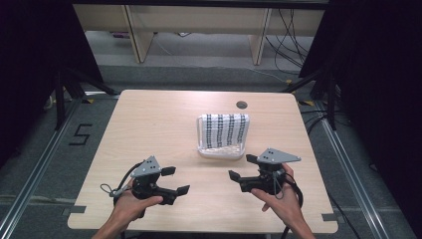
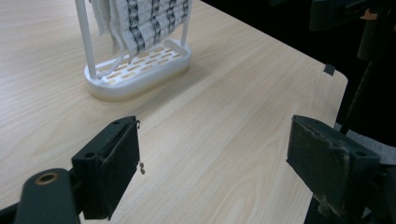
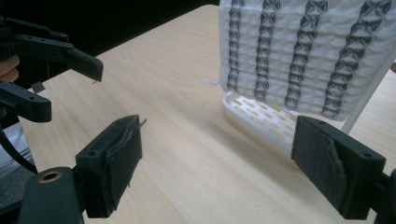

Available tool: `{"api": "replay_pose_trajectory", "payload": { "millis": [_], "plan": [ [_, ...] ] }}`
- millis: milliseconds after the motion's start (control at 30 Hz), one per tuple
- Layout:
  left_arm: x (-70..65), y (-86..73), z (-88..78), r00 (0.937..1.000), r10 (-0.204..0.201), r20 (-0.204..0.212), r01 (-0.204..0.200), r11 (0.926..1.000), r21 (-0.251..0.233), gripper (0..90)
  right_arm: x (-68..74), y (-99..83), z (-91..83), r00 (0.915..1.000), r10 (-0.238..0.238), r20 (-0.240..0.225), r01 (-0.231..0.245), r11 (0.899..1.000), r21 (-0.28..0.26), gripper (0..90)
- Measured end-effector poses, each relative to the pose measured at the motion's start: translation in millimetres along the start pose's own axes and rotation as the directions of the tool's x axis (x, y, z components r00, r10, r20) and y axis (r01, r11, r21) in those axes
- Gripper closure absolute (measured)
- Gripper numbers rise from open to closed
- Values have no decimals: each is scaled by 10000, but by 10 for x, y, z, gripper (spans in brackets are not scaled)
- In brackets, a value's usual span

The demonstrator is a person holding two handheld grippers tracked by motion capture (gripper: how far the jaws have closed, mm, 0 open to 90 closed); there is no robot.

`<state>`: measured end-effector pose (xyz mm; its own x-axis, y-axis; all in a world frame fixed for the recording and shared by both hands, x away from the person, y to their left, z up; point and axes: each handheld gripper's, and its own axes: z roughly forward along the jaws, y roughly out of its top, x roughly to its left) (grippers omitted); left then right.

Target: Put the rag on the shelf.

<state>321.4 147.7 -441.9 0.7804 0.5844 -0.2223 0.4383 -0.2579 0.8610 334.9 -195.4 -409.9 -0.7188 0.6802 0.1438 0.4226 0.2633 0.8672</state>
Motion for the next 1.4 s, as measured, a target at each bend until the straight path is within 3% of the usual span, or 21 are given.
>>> {"api": "replay_pose_trajectory", "payload": {
  "millis": [33,67,133,167,233,267,300,367,433,600,800,833,867,933,1000,1100,1133,1167,1267,1367,1400],
  "plan": [
    [7,-22,6,10000,40,17,-40,10000,10,163,28,-20,-5,9995,267,167,-267,9996,33,174],
    [15,-56,7,10000,19,-1,-19,9999,101,163,10,-47,1,9998,19,176,-19,10000,35,174],
    [22,-77,3,10000,43,-47,-42,9998,199,163,29,-58,-14,9994,311,139,-315,9992,237,174],
    [27,-104,10,10000,-12,-18,12,9999,148,163,6,-76,2,9999,64,152,-64,10000,36,175],
    [33,-134,9,10000,-37,-34,38,9998,203,163,11,-100,-19,9996,253,148,-256,9994,230,175],
    [35,-147,3,9999,36,-138,-31,9995,316,163,-10,-116,-12,9997,-34,237,34,10000,42,175],
    [35,-164,5,9999,-2,-123,6,9995,327,163,9,-146,-27,9991,406,135,-409,9988,259,175],
    [41,-204,5,9998,121,-126,-115,9990,430,163,-18,-161,-16,9999,90,86,-91,9999,141,175],
    [41,-256,-5,9996,195,-210,-185,9988,463,163,-7,-211,-30,9991,394,158,-397,9990,206,176],
    [34,-314,-35,9992,181,-347,-162,9983,563,163,-10,-276,-28,9990,438,102,-440,9988,194,176],
    [18,-394,-56,9997,158,-177,-147,9982,579,164,14,-367,-27,9978,655,51,-657,9973,335,176],
    [12,-400,-62,9997,146,-176,-135,9979,626,163,-2,-375,-36,9993,359,124,-364,9984,427,176],
    [8,-412,-62,9998,132,-169,-122,9984,549,163,23,-398,-26,9977,682,33,-683,9967,439,176],
    [3,-428,-81,9997,160,-197,-148,9982,582,163,15,-426,-31,9989,466,32,-467,9978,479,176],
    [-7,-449,-90,9998,117,-149,-109,9984,550,163,40,-455,-43,9971,761,34,-761,9952,621,176],
    [-12,-485,-103,9998,156,-97,-150,9981,605,163,19,-504,-28,9984,549,-109,-542,9971,526,176],
    [-20,-497,-106,9999,59,-103,-53,9984,571,163,51,-520,-46,9964,843,61,-845,9943,655,176],
    [-23,-510,-109,9999,72,-101,-66,9983,581,163,26,-539,-39,9989,453,80,-457,9974,552,176],
    [-44,-556,-120,9999,24,-123,-16,9982,604,163,55,-621,-36,9970,773,-37,-769,9948,667,176],
    [-58,-589,-118,9998,103,-172,-93,9985,546,163,62,-652,-47,9977,685,11,-684,9955,655,176],
    [-61,-597,-127,9996,200,-207,-185,9973,715,163,80,-666,-57,9958,916,19,-915,9929,756,175]
  ]
}}
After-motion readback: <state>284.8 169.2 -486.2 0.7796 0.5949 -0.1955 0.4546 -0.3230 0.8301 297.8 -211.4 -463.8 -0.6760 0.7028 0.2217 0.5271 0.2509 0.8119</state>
